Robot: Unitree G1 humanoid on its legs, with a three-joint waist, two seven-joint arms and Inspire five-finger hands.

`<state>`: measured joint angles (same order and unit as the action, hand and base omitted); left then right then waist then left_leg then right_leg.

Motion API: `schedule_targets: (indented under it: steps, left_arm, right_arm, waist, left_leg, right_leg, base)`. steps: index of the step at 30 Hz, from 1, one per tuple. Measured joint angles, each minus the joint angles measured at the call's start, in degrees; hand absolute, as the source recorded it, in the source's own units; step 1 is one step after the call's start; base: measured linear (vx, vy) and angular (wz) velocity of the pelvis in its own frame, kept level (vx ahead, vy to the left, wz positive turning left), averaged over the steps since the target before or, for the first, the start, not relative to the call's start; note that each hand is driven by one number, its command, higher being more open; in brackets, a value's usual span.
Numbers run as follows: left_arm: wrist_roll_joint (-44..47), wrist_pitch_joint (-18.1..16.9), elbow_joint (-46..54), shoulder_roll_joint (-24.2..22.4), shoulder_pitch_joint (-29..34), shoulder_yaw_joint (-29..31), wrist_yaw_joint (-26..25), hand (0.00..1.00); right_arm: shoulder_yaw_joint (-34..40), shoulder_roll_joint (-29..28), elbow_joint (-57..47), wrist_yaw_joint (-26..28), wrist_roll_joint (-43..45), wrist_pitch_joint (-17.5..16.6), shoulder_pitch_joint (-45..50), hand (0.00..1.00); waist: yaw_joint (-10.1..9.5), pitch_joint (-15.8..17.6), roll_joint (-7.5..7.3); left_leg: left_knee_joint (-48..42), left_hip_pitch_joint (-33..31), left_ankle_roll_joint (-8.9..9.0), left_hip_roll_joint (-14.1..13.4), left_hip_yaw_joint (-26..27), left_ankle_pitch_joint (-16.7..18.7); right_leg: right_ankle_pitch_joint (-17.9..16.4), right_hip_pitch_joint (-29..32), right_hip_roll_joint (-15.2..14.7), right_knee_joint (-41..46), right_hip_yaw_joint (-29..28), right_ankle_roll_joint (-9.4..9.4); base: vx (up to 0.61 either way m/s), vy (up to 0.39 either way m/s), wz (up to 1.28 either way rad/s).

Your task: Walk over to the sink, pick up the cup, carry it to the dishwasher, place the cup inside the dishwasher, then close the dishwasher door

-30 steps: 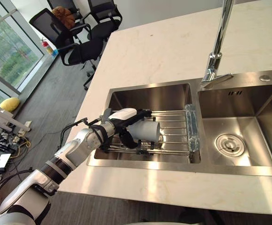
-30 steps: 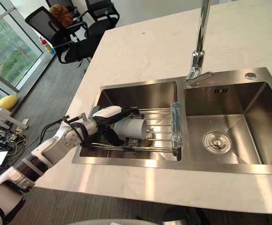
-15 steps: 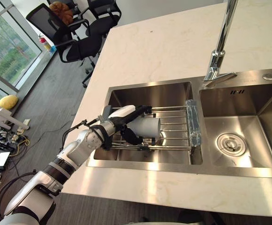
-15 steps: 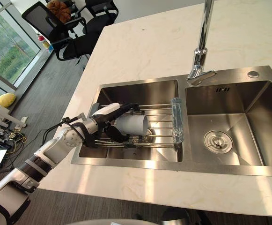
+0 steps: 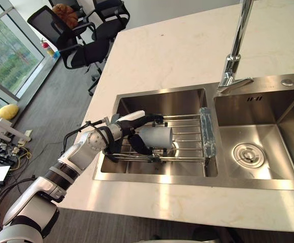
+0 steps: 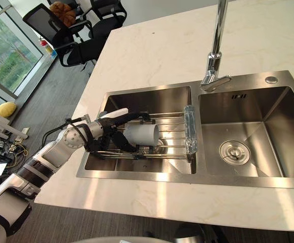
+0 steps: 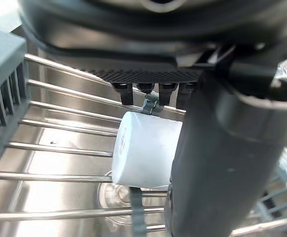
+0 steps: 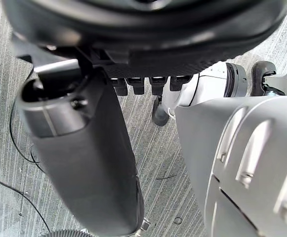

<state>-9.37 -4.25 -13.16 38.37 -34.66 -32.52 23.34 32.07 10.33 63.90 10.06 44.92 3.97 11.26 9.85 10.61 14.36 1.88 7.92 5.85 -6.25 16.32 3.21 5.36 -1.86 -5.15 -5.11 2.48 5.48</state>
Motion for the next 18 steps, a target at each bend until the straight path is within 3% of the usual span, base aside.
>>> schedule_targets:
  steps: [5,13,18]
  left_arm:
    - [-3.52,-2.29,0.35,0.8,0.51,-1.2,-3.65,0.0]
    - [-12.1,-9.84,1.03,-1.28,6.19,-1.28,-18.35,0.0]
    - [-17.79,-9.99,1.21,-4.86,7.65,-1.06,-23.35,0.0]
  right_arm:
    - [-1.1,-0.02,-0.01,-0.01,0.27,-0.24,-0.05,1.0]
    - [-1.8,0.0,0.02,-0.04,0.57,-0.58,-0.07,1.0]
    - [-3.35,-0.12,0.11,-0.04,0.78,-0.8,-0.45,1.0]
  waist:
    - [-0.01,0.02,-0.02]
    - [0.35,0.46,-0.32]
    - [0.35,1.08,-1.17]
  left_leg:
    - [0.0,-0.01,-0.06,0.03,0.01,0.03]
    - [-0.07,-0.15,-0.37,0.0,0.24,-0.04]
    - [-0.1,-0.02,-0.39,-0.11,0.3,0.02]
  right_leg:
    - [0.0,0.0,0.01,0.01,0.01,0.0]
    - [-0.13,0.08,0.1,0.24,-0.15,0.1]
    - [-0.19,0.02,0.17,0.23,-0.19,0.07]
  base:
    - [0.0,0.0,0.0]
    - [0.0,0.0,0.0]
    - [0.0,0.0,0.0]
